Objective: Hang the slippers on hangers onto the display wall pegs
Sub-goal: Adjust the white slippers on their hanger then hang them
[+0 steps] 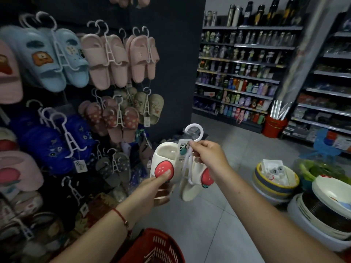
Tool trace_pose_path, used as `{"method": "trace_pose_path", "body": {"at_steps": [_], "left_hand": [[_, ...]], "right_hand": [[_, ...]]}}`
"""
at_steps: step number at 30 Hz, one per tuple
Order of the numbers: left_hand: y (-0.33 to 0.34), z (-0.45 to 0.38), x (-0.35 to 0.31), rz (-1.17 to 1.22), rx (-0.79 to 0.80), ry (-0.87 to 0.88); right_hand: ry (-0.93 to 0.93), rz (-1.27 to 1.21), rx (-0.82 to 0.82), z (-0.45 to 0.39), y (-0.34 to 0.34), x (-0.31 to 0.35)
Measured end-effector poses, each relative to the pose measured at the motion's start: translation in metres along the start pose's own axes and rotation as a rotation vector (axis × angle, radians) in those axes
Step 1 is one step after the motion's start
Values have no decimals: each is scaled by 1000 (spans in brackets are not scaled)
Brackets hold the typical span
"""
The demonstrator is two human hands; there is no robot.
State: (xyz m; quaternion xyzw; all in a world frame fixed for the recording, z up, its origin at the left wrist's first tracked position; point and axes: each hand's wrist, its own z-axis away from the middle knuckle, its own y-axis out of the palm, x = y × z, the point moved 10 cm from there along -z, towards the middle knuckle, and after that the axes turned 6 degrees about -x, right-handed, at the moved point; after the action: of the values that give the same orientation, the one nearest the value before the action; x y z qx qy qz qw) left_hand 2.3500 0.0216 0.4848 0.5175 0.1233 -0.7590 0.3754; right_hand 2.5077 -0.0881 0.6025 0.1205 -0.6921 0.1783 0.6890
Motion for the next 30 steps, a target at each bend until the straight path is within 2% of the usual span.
{"method": "trace_pose_path", "body": {"at_steps": [4, 5, 7, 9, 15, 21, 26, 30], "left_hand": [[-42, -4, 1, -139, -23, -11], [-55, -5, -6, -245, -59, 45], [-87, -7, -33, -526, -257, 225], [-105, 1, -67, -619, -396, 383], [-101, -13, -134, -683, -161, 640], [-128, -26, -154, -611, -43, 653], [-175, -18, -139, -732, -232, 578], [-207, 1, -124, -682, -363, 527]], "right_hand": [[-68, 30, -69, -1, 18, 0], [-93, 55, -80, -3, 24, 1], [-128, 89, -100, -8, 35, 6], [-147, 93, -106, -12, 48, 14], [-76, -72, -27, -27, 100, 28], [-9, -150, 132, -30, 160, 34], [-12, -134, 351, -23, 219, 32], [2, -111, 487, -14, 257, 24]]}}
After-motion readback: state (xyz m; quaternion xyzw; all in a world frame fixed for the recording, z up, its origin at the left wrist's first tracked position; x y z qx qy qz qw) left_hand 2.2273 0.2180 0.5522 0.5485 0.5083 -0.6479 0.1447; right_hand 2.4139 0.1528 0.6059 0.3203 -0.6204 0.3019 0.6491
